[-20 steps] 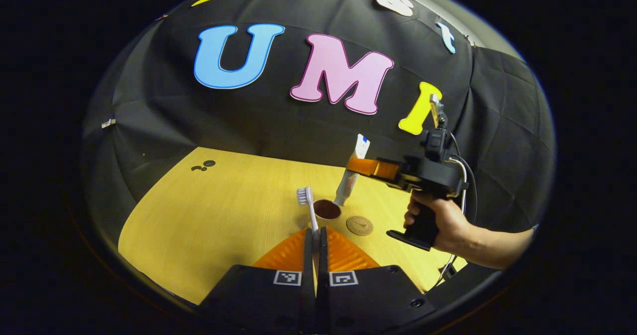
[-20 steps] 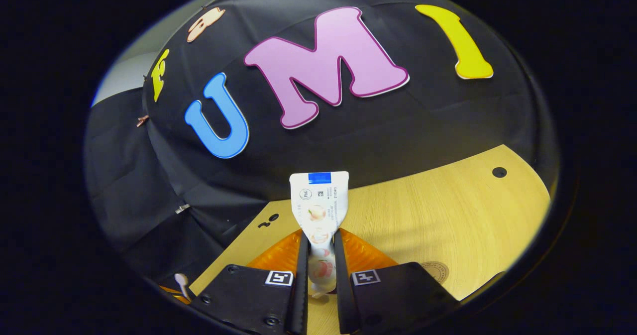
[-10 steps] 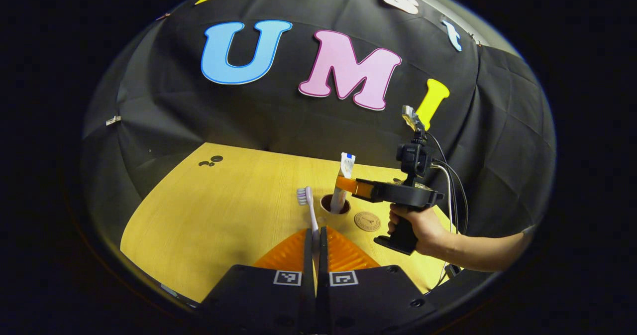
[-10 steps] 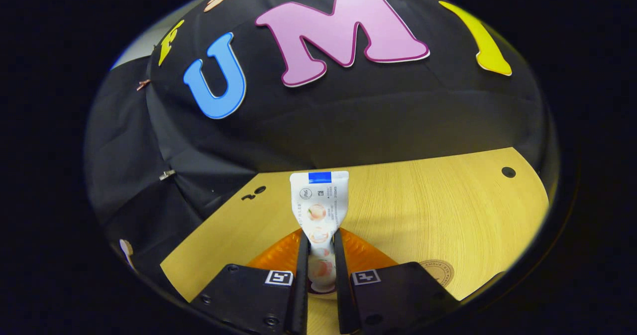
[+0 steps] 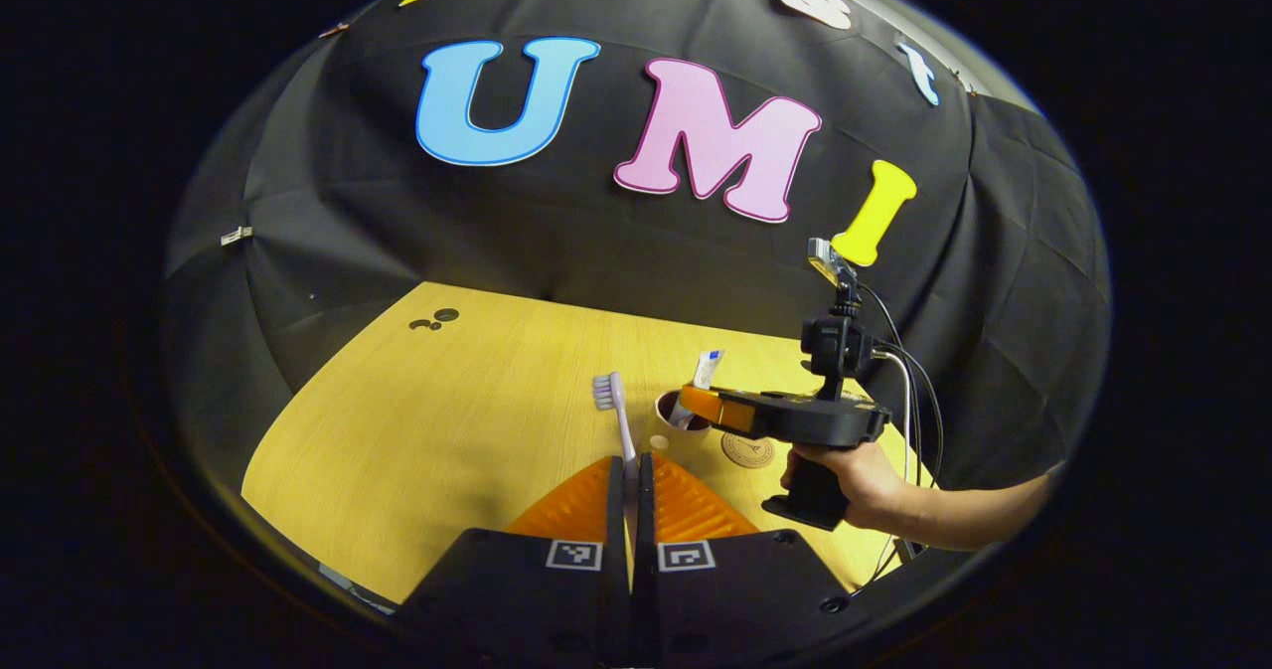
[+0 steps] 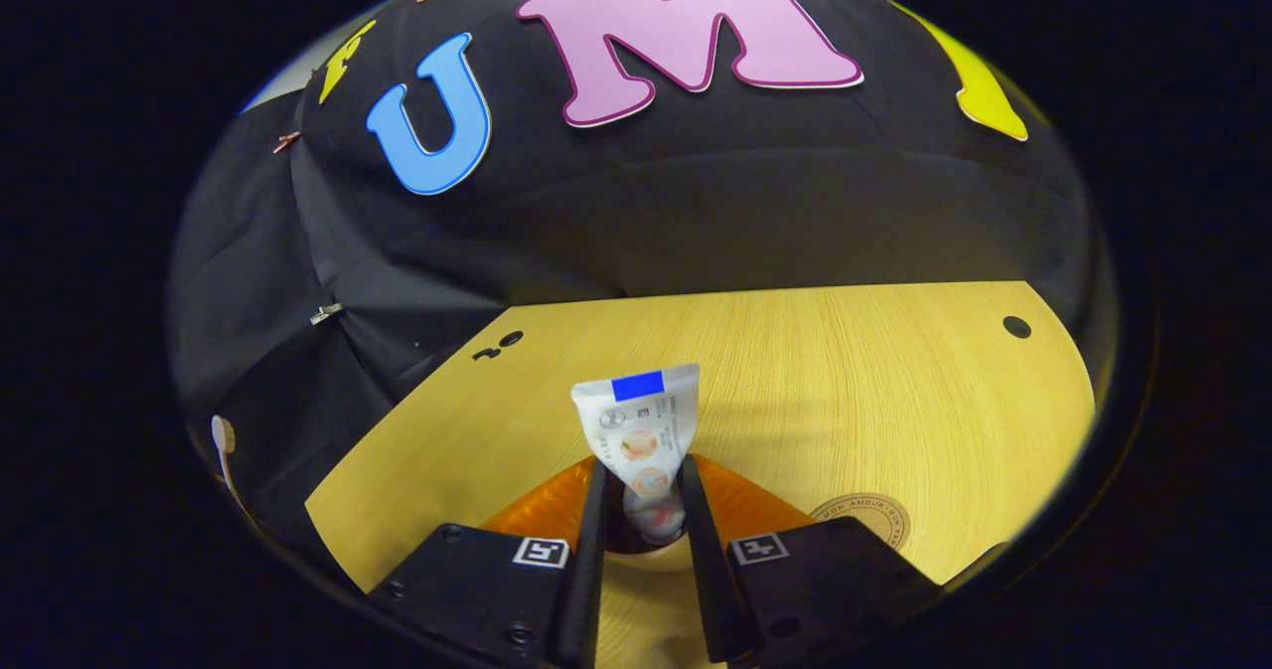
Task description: Put the toothbrush and toothpaste on the desktop into the cup, then pick up the cup and place it on the coaster on the desktop.
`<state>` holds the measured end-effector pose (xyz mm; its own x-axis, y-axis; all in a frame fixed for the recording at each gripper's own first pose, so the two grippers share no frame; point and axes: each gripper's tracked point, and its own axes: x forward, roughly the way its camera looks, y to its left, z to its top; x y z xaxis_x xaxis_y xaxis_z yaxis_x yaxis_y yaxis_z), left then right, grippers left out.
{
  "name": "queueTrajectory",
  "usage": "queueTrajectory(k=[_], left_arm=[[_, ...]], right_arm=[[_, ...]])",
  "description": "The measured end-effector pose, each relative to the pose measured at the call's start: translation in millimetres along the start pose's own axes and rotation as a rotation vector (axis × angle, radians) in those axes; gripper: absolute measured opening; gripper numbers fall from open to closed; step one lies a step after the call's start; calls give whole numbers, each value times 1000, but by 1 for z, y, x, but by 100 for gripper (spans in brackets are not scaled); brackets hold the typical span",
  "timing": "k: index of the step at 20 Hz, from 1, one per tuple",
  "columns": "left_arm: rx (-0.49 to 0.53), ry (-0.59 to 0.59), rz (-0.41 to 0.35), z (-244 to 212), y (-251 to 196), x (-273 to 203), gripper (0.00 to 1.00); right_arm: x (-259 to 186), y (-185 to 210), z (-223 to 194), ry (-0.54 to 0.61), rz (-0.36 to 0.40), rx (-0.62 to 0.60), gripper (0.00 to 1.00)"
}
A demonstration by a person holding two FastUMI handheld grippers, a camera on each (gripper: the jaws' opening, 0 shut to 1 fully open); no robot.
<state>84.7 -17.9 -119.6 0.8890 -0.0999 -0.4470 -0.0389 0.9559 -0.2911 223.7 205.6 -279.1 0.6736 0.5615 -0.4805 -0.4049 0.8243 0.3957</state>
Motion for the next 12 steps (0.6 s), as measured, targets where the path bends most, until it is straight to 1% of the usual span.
queueTrajectory(k=[1, 2, 3, 4, 5, 8, 12], left_arm=[[-3, -5, 2, 3, 0, 1, 6], [-6, -10, 4, 5, -1, 3, 6], [-7, -15, 5, 9, -2, 4, 6], [-8, -22, 5, 12, -3, 7, 6], [-8, -30, 4, 18, -4, 9, 6], [-5, -61, -7, 36, -6, 22, 6], [11, -118, -30, 71, -9, 48, 6]], right_arm=[[-3, 2, 0, -1, 6, 7, 38], [-6, 2, 1, -1, 7, 12, 38], [-9, 4, 1, 2, 9, 17, 52], [-12, 4, 0, 8, 10, 20, 45], [-17, 4, -3, 17, 8, 23, 57], [-35, 3, -11, 38, 0, 41, 58], [-73, 8, -37, 85, 16, 46, 58]])
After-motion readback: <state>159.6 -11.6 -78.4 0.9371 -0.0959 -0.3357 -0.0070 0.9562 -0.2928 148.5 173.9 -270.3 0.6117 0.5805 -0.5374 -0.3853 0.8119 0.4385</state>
